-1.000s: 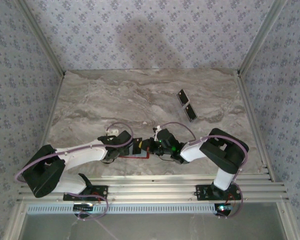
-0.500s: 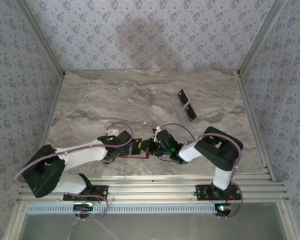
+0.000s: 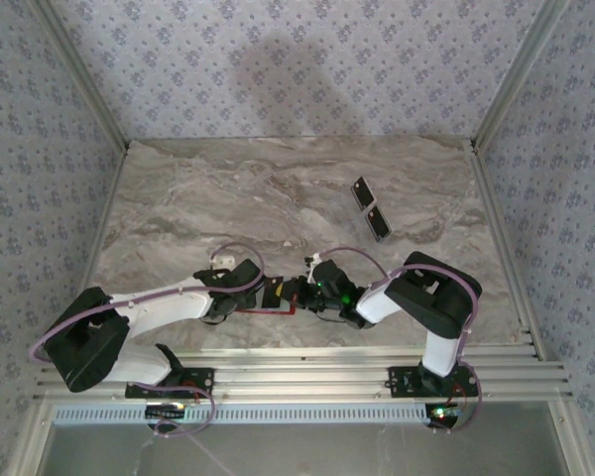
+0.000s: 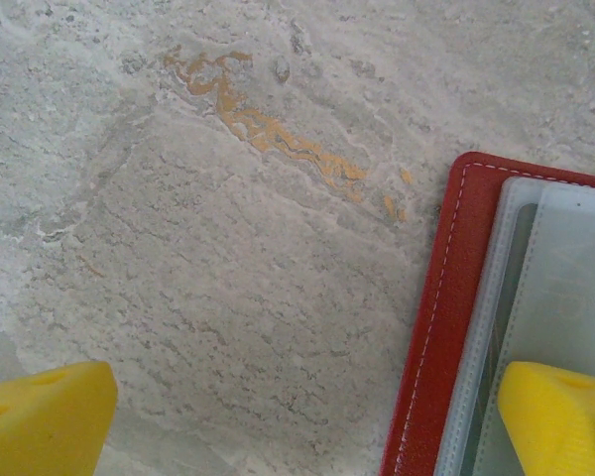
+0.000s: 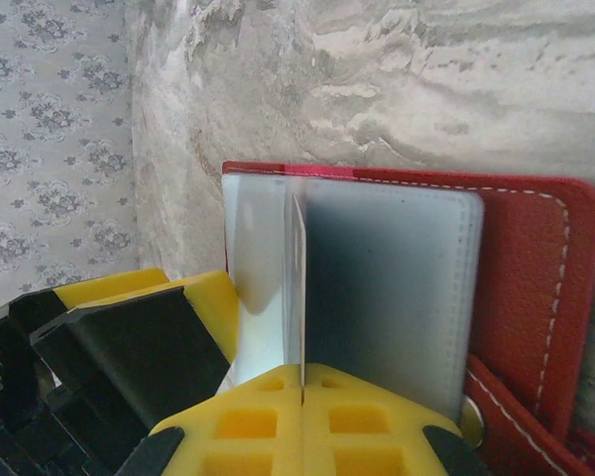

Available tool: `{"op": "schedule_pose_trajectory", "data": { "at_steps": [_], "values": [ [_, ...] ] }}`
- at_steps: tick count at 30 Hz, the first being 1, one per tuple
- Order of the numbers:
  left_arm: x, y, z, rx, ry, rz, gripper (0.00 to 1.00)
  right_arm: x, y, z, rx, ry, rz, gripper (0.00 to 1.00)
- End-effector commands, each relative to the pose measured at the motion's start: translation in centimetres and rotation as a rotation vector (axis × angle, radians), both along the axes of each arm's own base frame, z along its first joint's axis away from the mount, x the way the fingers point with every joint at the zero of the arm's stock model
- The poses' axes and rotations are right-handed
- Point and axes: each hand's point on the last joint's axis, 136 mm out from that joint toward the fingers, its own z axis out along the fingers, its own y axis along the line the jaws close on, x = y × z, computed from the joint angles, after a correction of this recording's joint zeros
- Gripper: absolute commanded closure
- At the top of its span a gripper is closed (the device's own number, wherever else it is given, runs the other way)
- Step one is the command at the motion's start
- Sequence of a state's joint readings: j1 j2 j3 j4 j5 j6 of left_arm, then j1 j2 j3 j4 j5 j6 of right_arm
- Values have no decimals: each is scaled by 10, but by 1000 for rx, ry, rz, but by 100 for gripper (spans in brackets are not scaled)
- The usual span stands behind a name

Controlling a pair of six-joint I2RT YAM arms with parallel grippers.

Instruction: Put the credit cards into the card holder

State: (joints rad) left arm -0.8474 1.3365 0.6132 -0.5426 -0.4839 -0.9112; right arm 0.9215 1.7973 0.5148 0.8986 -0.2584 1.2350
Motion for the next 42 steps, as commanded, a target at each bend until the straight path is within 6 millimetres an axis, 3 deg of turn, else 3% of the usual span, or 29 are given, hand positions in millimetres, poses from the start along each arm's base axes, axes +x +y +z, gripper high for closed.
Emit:
{"op": "schedule_pose_trajectory", "data": {
  "at_steps": [1,17,42],
  "values": [
    [-17,15,-11,63,65,-6,0,-3,-7,-14,-30,21,-13,100],
    [-16,15,-11,63,62,-7,0,-2,-10,-27,-30,49,8,100],
    [-17,16,-11,63,65,-5,0,-3,16,-7,52,17,131,100]
  ]
}}
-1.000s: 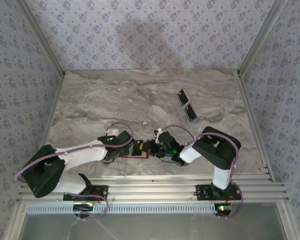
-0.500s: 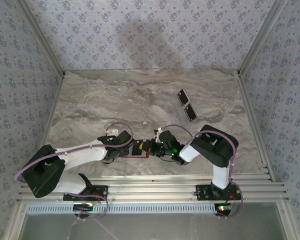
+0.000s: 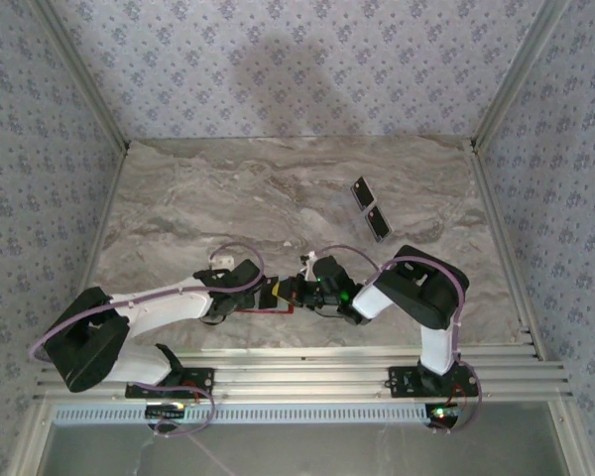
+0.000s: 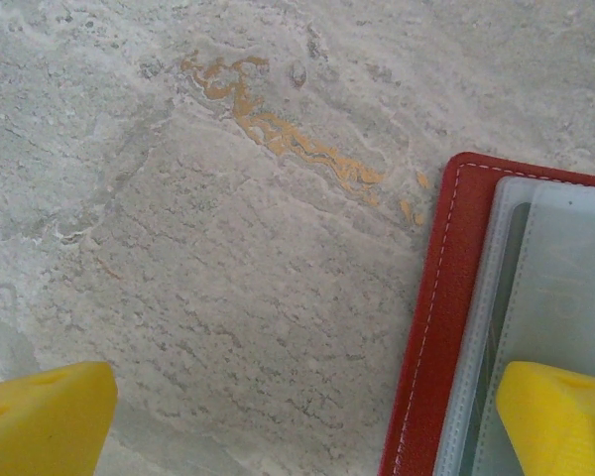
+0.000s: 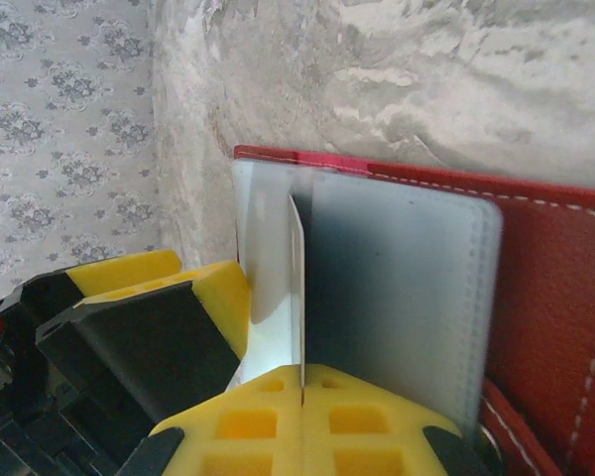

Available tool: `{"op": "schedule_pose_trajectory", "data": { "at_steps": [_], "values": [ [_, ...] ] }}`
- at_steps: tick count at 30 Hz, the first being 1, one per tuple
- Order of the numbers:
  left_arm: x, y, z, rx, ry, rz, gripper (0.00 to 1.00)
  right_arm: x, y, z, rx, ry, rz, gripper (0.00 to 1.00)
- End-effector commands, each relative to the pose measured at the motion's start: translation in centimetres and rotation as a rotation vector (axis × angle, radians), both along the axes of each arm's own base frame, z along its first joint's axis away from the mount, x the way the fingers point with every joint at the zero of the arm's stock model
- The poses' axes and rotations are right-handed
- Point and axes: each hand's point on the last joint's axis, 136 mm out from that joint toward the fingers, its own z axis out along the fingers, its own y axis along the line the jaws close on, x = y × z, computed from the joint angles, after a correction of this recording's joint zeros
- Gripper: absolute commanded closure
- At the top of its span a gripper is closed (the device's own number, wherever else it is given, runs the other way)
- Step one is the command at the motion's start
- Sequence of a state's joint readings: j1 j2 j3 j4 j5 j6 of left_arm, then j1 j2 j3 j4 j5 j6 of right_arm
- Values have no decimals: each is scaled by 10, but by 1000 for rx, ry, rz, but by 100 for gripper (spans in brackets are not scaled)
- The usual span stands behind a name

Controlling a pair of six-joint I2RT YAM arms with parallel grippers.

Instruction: Put the credit cards into the card holder

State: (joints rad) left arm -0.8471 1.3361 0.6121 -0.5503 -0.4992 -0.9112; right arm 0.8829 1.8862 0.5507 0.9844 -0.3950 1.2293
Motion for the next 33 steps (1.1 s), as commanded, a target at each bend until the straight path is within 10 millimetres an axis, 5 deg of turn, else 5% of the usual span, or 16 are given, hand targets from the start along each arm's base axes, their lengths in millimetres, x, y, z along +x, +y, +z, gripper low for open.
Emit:
{"op": "schedule_pose_trajectory", "data": {
  "at_steps": [1,22,33],
  "values": [
    [-17,12,-12,47,71,-9,0,-4,5,-4,-8,-7,47,100],
    [-18,14,-9,46,63,-6,0,6,-16,-26,-72,18,-38,100],
    [-18,14,-9,46,63,-8,0,5,-11,-27,-70,25,-15,100]
  ]
}}
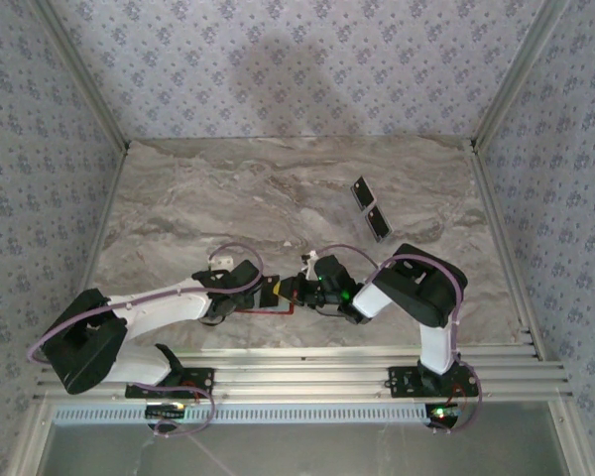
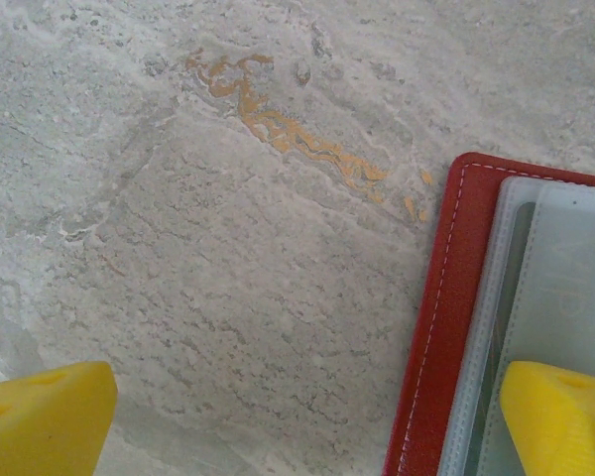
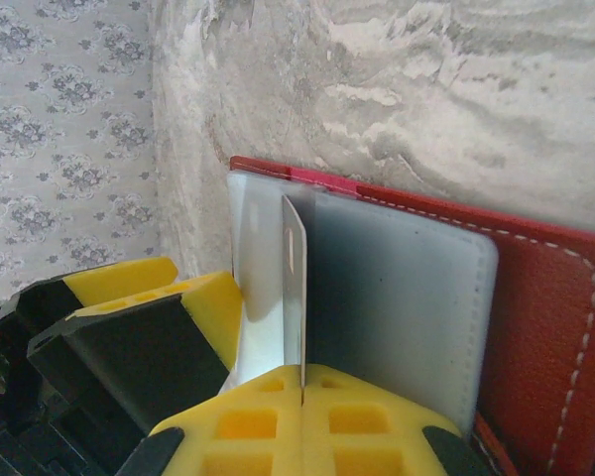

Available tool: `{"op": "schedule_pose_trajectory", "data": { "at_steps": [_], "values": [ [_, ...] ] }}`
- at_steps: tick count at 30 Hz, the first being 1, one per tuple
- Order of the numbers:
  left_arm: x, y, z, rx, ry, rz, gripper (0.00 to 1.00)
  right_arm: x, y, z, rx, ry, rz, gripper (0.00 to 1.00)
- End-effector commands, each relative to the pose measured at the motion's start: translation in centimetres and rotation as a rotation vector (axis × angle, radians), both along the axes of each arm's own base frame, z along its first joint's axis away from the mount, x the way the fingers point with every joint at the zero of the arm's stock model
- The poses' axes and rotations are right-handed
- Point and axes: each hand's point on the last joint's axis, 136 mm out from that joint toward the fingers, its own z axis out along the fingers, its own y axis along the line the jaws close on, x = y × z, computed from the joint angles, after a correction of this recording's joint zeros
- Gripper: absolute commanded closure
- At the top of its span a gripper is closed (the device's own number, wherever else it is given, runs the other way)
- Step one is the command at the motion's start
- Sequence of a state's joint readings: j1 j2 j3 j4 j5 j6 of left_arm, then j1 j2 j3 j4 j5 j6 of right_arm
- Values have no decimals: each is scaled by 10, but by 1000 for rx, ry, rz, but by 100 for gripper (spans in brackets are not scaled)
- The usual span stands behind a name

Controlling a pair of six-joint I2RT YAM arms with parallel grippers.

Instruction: Put the credit cards into the card holder

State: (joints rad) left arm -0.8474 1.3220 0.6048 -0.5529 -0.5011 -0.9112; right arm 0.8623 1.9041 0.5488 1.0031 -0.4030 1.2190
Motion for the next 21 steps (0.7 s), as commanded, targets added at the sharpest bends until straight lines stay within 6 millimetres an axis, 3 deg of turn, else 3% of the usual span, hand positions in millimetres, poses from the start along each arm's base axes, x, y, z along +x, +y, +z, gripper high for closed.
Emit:
{"op": "schedule_pose_trajectory", "data": {
  "at_steps": [1,13,17,21],
  "values": [
    [-17,12,-10,46,67,-6,0,-3,-5,-23,-68,31,1,100],
    [-15,11,-8,44,62,-6,0,-12,8,-26,-81,36,41,100],
    [-11,9,0,42,46,-10,0,-10,2,-20,-89,30,34,56],
    [-5,6,10,37,22,-12,0,-11,-10,-22,-147,30,32,40]
  ]
}}
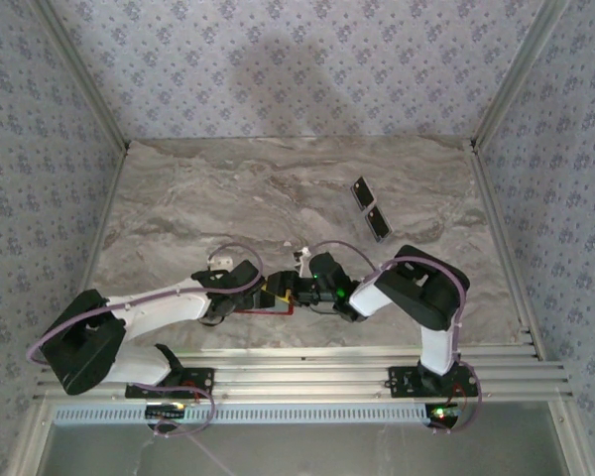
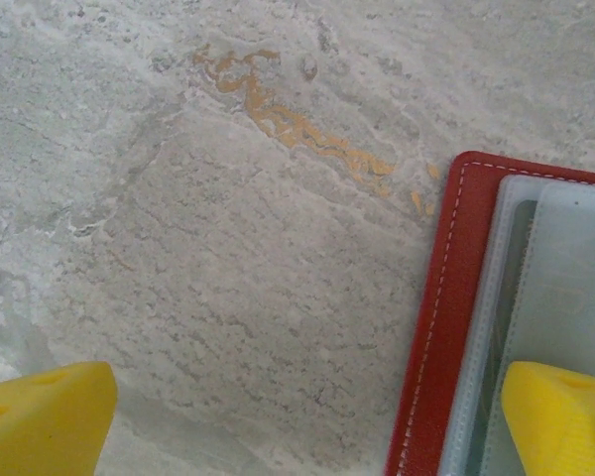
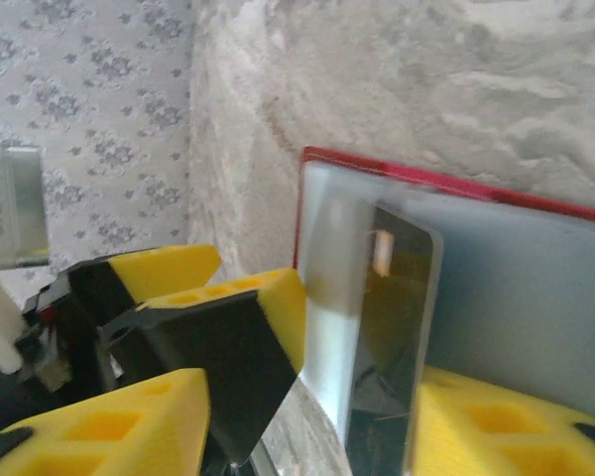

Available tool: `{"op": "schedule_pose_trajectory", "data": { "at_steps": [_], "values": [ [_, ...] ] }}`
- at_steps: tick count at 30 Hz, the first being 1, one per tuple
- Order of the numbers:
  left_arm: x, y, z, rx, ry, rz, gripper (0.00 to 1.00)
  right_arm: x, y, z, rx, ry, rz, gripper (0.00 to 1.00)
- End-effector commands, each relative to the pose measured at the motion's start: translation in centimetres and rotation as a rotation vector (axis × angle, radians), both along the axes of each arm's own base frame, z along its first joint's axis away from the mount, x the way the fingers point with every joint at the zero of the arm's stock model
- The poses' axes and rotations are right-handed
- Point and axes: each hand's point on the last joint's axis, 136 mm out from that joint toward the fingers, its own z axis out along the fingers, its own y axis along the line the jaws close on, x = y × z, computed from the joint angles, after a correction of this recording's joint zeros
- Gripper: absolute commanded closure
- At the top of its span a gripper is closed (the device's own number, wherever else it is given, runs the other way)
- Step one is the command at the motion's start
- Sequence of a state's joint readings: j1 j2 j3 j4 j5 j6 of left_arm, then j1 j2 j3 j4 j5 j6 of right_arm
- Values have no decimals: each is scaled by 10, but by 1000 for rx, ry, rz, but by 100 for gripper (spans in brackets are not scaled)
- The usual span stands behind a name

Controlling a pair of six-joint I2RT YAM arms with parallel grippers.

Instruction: Put the credit cards into the card holder

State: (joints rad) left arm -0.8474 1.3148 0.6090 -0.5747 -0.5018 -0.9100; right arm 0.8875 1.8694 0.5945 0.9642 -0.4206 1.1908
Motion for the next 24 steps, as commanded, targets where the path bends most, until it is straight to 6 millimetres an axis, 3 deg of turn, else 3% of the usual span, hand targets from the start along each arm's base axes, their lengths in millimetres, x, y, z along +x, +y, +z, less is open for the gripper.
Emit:
{"op": "schedule_pose_trajectory", "data": {
  "at_steps": [1,13,24],
  "values": [
    [-2,3,11,28,12,-12,0,-7,-30,-44,-190,72,-24,39],
    [6,2,21,30,-7,-21,0,5,-69,-62,-294,144,-31,37],
    [19,-4,13,29,-3,-33,0,7,-73,-8,-461,53,198,29]
  ]
}}
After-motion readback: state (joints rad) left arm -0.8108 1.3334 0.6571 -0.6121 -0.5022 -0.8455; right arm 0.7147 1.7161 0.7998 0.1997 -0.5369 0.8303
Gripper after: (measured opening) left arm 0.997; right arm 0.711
